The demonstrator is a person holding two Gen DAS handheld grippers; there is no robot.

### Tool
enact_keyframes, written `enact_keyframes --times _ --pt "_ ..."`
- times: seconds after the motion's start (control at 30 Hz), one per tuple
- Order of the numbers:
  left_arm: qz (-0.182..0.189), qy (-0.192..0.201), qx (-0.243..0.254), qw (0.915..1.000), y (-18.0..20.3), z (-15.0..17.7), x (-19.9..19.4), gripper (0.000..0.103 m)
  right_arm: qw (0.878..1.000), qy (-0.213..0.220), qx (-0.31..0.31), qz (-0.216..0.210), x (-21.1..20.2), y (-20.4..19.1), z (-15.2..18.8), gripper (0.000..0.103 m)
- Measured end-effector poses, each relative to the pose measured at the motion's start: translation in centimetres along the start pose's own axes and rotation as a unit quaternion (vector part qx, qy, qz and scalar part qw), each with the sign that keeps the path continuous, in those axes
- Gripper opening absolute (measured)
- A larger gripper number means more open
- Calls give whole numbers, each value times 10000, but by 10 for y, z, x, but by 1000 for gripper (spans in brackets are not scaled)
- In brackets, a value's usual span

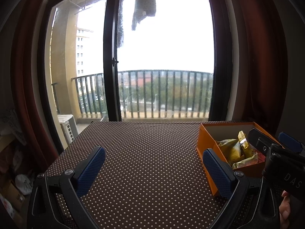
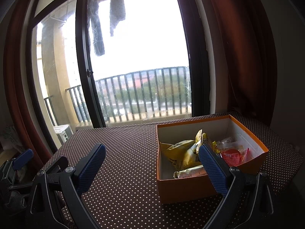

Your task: Organize snacks

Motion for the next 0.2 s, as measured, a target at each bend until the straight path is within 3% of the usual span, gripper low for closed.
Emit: enact_keyframes --times 0.2 --pt "15 -82 -22 10000 -1 1 7 102 10000 -88 6 13 7 1 2 99"
Point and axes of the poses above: each gripper's, at about its wrist camera, not at the fingertips, and x roughly the way its jaws point, y to its right, z to its underside, the point moved 10 cm from there along x, roughly the way its jaws point, and after that the axes turned 1 degree about y, right-handed, at the moved point
